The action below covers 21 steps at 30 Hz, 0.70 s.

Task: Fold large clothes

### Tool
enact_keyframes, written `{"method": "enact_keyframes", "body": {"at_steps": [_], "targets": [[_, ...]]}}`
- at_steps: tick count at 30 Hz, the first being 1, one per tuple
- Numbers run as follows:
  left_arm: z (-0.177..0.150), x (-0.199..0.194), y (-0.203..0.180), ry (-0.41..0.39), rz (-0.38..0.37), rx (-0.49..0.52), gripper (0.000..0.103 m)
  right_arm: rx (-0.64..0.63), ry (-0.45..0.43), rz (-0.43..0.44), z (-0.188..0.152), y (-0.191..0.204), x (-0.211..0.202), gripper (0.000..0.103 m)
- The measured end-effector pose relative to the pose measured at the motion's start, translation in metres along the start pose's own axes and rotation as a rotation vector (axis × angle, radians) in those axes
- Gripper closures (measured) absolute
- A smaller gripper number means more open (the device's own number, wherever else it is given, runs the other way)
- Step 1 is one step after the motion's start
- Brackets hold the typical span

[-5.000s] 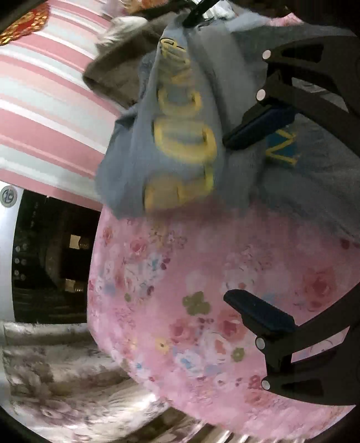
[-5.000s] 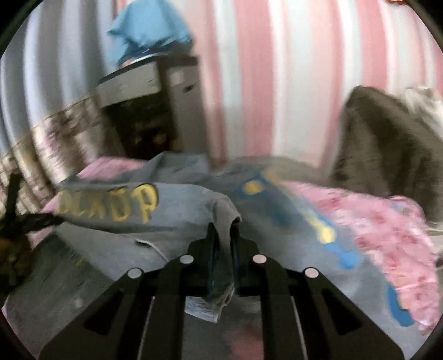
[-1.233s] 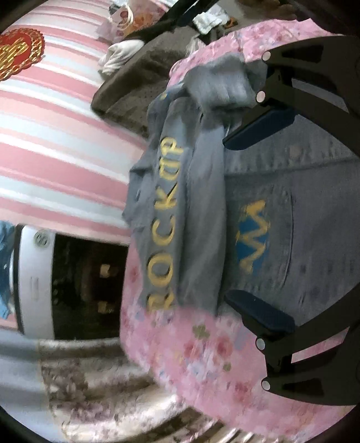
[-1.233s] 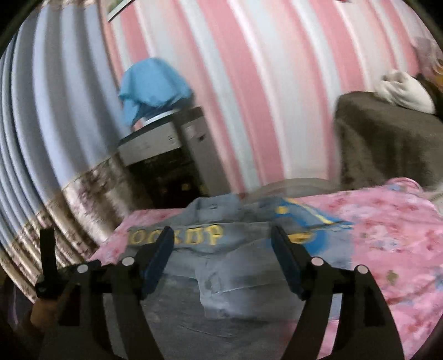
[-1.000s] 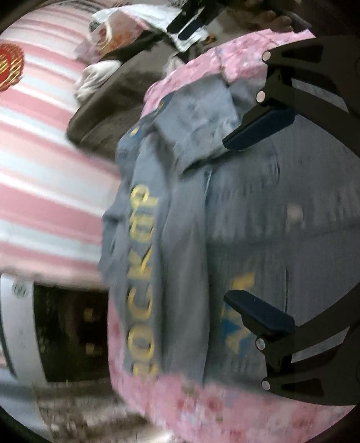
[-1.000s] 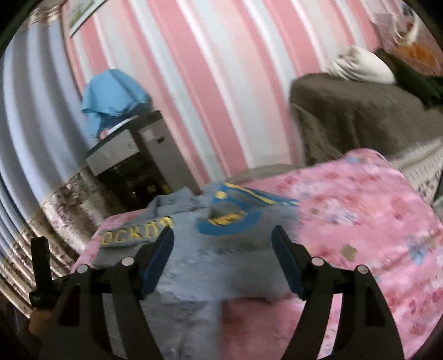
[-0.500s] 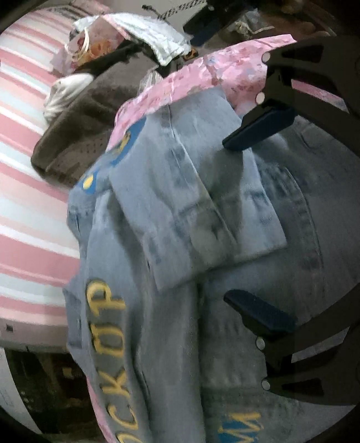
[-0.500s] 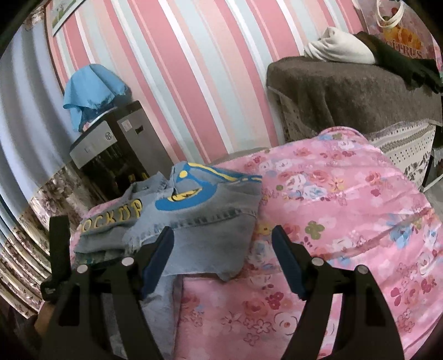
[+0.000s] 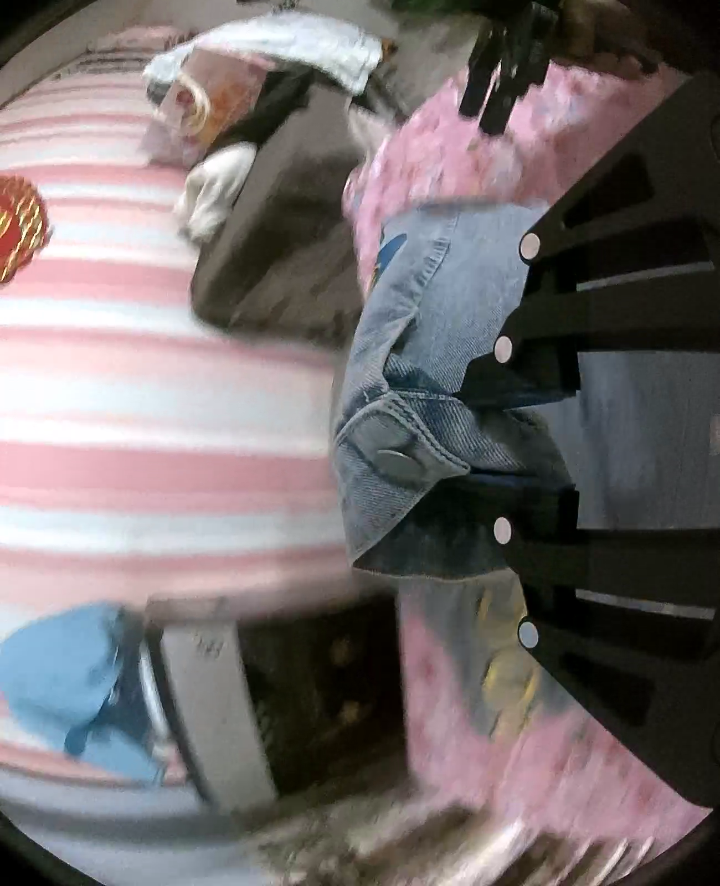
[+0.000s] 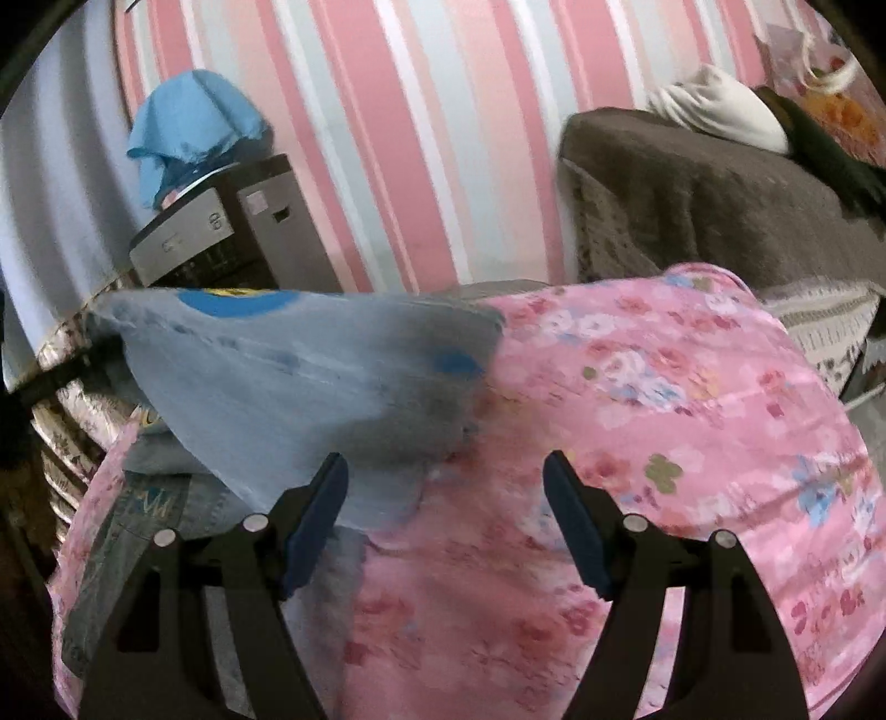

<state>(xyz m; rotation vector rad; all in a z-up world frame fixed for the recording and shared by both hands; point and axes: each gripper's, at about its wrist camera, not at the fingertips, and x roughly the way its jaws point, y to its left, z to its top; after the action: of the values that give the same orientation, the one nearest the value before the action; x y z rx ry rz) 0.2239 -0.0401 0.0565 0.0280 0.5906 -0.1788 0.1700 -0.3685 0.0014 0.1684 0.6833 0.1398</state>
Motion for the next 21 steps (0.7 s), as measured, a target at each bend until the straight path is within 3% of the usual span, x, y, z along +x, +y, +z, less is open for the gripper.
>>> {"method": "enact_keyframes", "body": {"at_steps": [4, 6, 9, 10, 13, 16, 21], "targets": [[-0.001, 0.002, 0.073, 0.026, 0.123, -0.053, 0.085, -0.074, 0.015, 0.013, 0.01, 0.032, 0.014, 0.028], [-0.013, 0.013, 0.115, 0.075, 0.199, -0.084, 0.084, -0.114, 0.039, 0.009, 0.015, 0.047, 0.028, 0.028], [-0.042, 0.032, 0.162, 0.159, 0.224, -0.154, 0.073, -0.149, 0.068, 0.009, 0.021, 0.065, 0.047, 0.027], [-0.056, 0.041, 0.175, 0.192, 0.253, -0.169, 0.06, -0.158, 0.081, 0.008, 0.023, 0.071, 0.054, 0.027], [-0.089, 0.058, 0.198, 0.285, 0.297, -0.213, 0.003, -0.172, 0.115, 0.018, 0.024, 0.082, 0.073, 0.027], [-0.102, 0.052, 0.214, 0.271, 0.253, -0.286, 0.003, -0.158, 0.149, 0.035, 0.026, 0.088, 0.094, 0.027], [-0.082, 0.036, 0.221, 0.184, 0.274, -0.318, 0.003, -0.084, 0.211, 0.037, 0.03, 0.084, 0.134, 0.027]]}}
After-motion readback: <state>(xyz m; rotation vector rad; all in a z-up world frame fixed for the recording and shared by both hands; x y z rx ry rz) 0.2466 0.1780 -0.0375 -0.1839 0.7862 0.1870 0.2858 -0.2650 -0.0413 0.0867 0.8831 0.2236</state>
